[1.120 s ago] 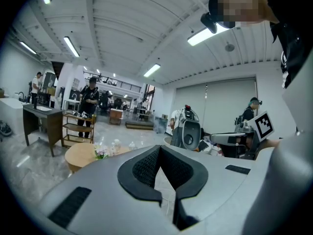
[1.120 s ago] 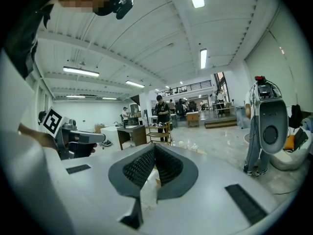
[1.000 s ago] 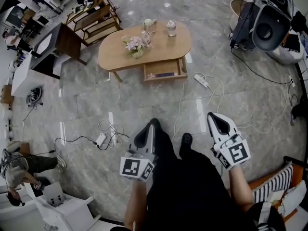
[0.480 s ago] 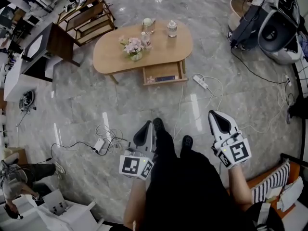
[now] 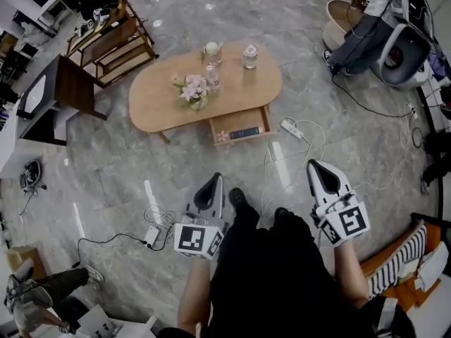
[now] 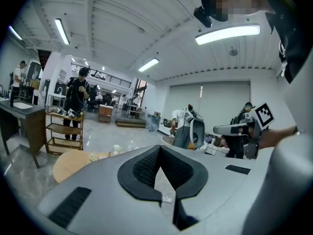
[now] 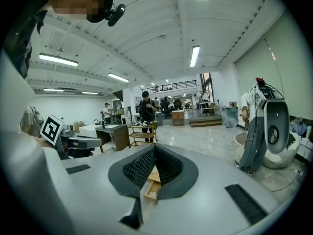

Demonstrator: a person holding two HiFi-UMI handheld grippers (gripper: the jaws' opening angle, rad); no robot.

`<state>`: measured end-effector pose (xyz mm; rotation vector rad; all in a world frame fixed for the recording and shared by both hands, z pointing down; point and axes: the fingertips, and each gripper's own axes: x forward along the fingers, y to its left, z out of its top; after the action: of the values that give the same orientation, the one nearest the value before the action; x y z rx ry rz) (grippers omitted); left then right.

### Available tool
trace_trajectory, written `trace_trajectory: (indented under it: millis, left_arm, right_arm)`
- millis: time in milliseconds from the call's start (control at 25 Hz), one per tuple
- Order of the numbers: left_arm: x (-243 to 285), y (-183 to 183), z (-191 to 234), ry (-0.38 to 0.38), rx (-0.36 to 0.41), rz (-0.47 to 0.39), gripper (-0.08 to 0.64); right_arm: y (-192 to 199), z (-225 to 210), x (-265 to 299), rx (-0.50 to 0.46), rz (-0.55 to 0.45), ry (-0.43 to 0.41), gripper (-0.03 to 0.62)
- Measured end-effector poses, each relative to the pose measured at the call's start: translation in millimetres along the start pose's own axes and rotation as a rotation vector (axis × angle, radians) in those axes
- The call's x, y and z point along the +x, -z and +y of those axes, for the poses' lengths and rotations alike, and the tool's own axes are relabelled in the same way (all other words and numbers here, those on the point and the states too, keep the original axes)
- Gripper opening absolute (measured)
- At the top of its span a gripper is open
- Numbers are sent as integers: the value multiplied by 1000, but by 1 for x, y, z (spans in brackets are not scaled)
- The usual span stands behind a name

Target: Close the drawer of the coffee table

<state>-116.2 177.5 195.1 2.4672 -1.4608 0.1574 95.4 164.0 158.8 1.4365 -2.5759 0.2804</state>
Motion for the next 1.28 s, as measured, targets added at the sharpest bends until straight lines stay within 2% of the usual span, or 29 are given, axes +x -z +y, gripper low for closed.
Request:
trace_trajectory:
  millis: [160, 400, 560, 760, 920, 1280]
  left_arm:
    - [12, 12, 31, 34, 34, 54, 12]
    - [36, 30, 50, 95, -2, 114, 12]
    - [56, 34, 49, 105, -23, 137, 12]
    - [80, 32, 49, 76, -31, 158, 12]
    - [103, 29, 47, 33, -34, 178, 12]
    - [148, 36, 50, -114, -111, 207, 12]
  right_arm:
    - [10, 3, 15, 18, 34, 69, 12]
    - [28, 0, 19, 49, 96, 137, 11]
    - [33, -14, 29, 69, 115, 142, 12]
    - [34, -40, 56, 79, 131, 99, 12]
    - [35, -62, 86, 71, 142, 24, 12]
    - [61, -116, 133, 17, 225, -133, 11]
